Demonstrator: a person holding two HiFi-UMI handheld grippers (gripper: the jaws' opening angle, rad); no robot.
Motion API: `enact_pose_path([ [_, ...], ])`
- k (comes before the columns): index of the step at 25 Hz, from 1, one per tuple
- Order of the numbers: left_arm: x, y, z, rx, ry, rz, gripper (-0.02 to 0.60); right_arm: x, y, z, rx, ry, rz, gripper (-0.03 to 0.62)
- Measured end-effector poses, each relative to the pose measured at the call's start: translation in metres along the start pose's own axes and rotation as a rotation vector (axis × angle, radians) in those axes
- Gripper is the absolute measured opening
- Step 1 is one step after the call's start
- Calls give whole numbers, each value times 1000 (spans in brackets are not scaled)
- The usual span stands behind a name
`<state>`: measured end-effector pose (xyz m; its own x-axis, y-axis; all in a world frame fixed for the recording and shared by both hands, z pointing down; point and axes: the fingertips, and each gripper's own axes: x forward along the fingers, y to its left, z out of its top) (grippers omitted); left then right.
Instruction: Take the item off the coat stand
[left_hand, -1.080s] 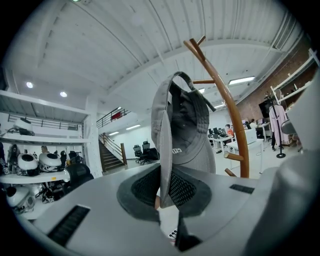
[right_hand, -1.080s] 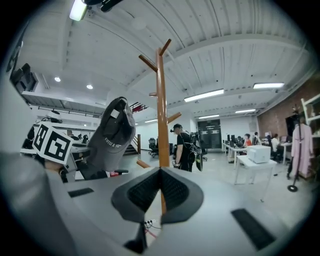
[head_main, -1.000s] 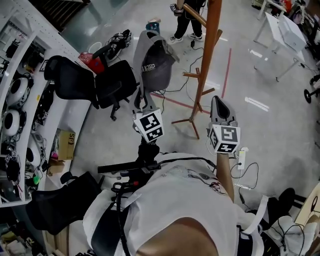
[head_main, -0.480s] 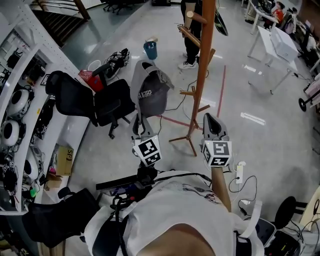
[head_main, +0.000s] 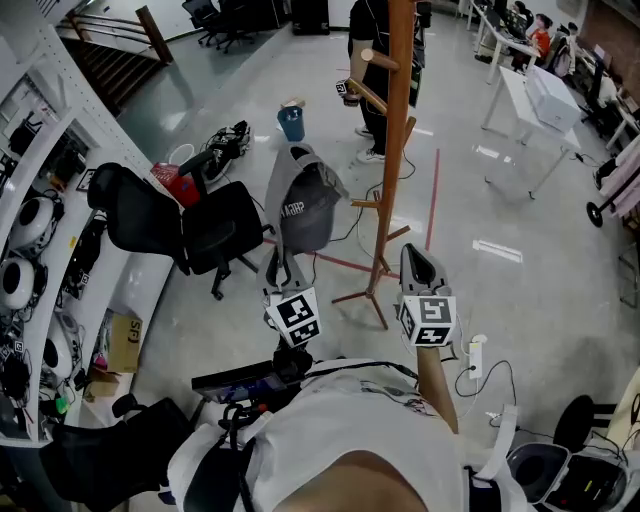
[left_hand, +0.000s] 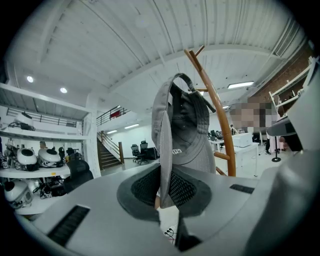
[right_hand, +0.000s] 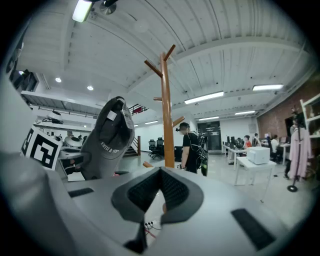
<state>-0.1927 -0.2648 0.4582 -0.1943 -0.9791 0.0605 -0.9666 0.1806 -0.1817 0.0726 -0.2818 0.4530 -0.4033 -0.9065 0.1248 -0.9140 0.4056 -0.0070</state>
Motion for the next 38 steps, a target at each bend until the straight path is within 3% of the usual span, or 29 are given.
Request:
enact_pose_path([
  [38, -5, -10, 13, -18, -36, -21, 26, -12, -5, 10, -28, -16, -37, 5],
])
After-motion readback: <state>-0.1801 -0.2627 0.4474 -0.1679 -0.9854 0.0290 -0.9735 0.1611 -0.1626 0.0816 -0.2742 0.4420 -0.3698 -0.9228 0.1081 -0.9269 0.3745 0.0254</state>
